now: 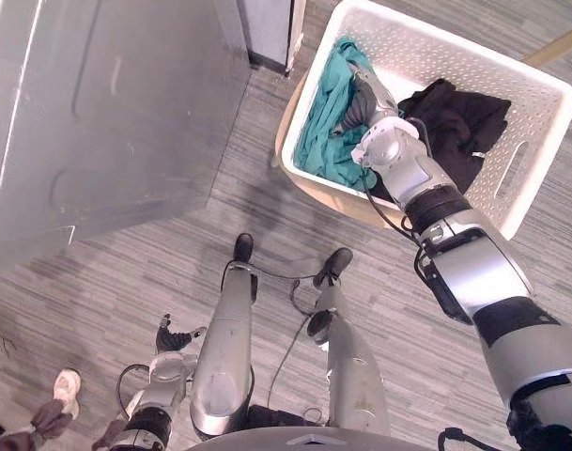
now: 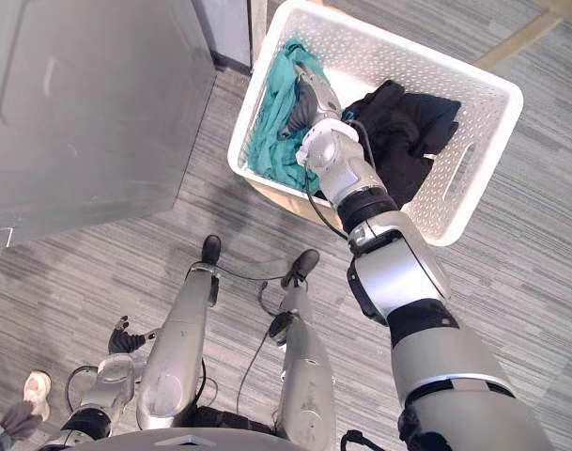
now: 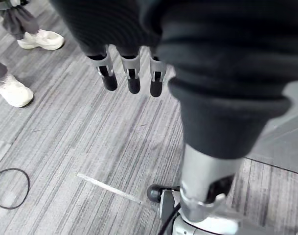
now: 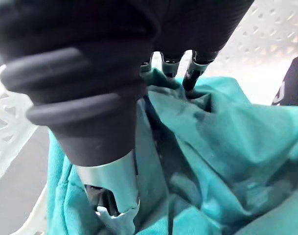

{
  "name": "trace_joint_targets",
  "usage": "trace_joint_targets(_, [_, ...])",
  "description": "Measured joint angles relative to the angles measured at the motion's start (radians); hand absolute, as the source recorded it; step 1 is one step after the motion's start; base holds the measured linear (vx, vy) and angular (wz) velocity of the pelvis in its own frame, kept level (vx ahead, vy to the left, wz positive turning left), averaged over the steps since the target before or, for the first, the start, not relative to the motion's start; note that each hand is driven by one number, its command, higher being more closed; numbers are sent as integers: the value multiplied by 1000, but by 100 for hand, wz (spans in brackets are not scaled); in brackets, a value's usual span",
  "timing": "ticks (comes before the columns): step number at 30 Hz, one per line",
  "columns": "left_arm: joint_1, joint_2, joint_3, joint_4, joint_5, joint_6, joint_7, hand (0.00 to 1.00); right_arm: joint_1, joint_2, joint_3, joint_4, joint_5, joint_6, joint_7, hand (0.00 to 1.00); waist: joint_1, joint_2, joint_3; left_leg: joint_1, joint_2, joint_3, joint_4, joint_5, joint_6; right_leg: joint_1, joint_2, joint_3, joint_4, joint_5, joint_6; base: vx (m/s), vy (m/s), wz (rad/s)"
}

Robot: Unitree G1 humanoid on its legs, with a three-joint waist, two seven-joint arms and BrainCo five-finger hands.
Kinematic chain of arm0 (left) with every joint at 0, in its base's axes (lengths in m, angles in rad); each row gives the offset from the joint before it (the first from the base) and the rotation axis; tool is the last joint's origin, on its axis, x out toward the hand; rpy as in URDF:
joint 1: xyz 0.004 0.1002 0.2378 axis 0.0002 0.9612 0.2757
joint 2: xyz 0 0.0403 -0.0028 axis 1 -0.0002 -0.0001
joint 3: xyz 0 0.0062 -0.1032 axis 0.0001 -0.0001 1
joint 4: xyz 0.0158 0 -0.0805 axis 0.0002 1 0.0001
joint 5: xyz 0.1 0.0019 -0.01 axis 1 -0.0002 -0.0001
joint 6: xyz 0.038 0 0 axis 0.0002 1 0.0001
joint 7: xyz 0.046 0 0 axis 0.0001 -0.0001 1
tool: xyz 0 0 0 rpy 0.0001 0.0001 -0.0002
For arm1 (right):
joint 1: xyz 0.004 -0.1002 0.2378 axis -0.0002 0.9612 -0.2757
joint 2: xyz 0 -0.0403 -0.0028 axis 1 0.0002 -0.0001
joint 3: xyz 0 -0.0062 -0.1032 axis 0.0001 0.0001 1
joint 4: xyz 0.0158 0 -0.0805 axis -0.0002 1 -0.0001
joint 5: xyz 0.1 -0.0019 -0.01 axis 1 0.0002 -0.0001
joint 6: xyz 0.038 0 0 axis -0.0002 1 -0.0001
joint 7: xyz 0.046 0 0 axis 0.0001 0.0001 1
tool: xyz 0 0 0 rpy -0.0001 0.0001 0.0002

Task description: Pick up the laundry basket with both hands and put the clothes into the washing machine.

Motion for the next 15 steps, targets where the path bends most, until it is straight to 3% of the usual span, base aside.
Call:
trace_joint_targets(6, [-34, -11, -15, 27, -30, -2, 12, 0, -16, -7, -70, 38, 18, -3, -67, 0, 23, 0, 0, -87, -8, -38, 15, 12, -2, -59, -1, -26, 4, 2, 3, -20, 41, 11])
trace_joint_targets(7, [-38, -17, -25, 28, -30, -2, 18, 0, -18, -8, -87, 53, 17, -5, -77, 100, 26, 0, 0, -99, -9, -43, 16, 13, -3, -68, -1, -27, 5, 2, 3, -13, 36, 7])
trace_joint_targets(15, [-57, -29, -19, 19, -49, -10, 18, 0, -28, -49, -100, 70, -69, -26, -109, 100, 50, 8, 4, -137, -7, -62, 15, 23, -7, -116, -3, -33, 42, -13, 15, -12, 28, 0])
